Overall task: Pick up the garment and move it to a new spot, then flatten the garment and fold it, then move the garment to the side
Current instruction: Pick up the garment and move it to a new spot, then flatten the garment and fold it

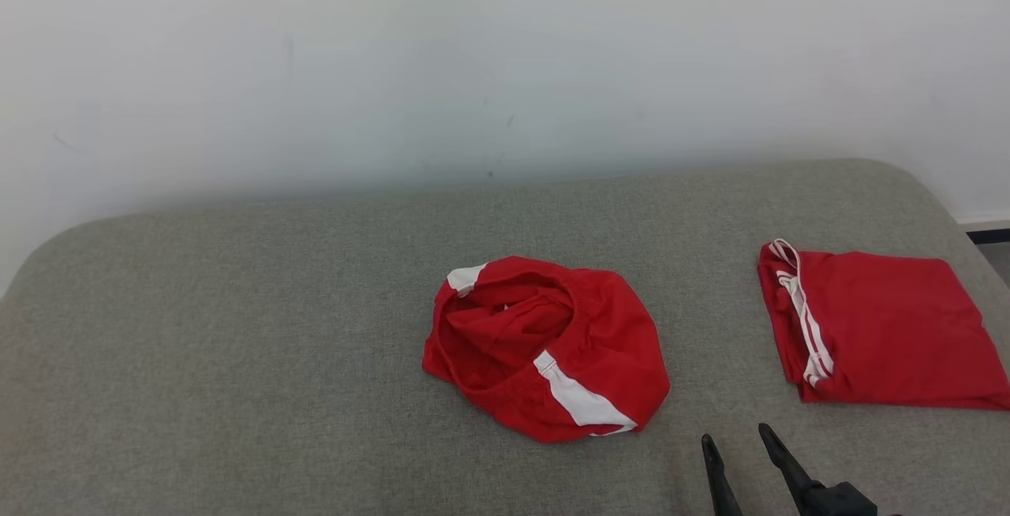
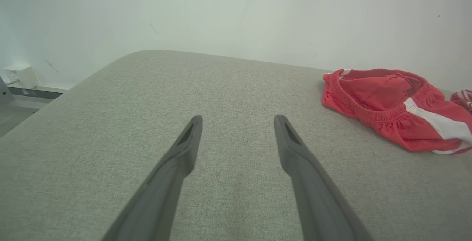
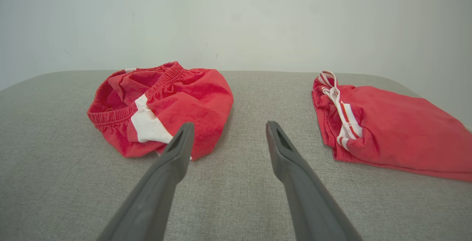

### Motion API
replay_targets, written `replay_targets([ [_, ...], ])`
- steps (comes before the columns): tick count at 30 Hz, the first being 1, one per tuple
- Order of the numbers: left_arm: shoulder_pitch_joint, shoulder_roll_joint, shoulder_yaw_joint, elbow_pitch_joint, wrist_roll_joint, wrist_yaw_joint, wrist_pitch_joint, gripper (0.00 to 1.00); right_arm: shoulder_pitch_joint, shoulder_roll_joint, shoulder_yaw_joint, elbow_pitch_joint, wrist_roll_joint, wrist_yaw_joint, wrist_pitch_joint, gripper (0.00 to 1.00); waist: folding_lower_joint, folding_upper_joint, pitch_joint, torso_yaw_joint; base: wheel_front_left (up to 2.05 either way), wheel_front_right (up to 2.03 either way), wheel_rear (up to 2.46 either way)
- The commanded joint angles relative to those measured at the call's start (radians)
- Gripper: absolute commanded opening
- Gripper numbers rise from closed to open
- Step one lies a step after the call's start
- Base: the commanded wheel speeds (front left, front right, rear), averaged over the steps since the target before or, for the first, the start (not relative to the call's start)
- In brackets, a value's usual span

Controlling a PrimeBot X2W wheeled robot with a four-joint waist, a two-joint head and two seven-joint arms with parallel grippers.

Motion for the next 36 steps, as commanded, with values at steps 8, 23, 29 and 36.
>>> replay_targets([
  [8, -0.003, 0.016, -0.008, -0.003, -0.021, 0.000, -0.003, 1.00, -0.006, 0.000, 0.009, -0.005, 0.007, -0.003, 0.000, 1.00, 0.0001, 0.0001, 0.011, -0.019, 0.00, 0.00, 0.00],
  [23, -0.178, 0.111, -0.211, 0.125, -0.080, 0.000, 0.030, 1.00, -0.036, 0.000, 0.053, -0.007, 0.022, -0.003, 0.000, 1.00, 0.0001, 0.0001, 0.059, -0.140, 0.00, 0.00, 0.00],
  [29, -0.373, 0.156, -0.354, 0.227, -0.161, 0.000, 0.135, 1.00, -0.046, 0.000, 0.073, -0.003, 0.030, -0.003, 0.000, 1.00, 0.0001, 0.0001, 0.092, -0.241, 0.00, 0.00, 0.00],
  [36, -0.506, 0.173, -0.428, 0.318, -0.216, 0.000, 0.237, 1.00, -0.054, 0.000, 0.078, -0.006, 0.035, -0.003, 0.000, 1.00, 0.0001, 0.0001, 0.127, -0.341, 0.00, 0.00, 0.00],
])
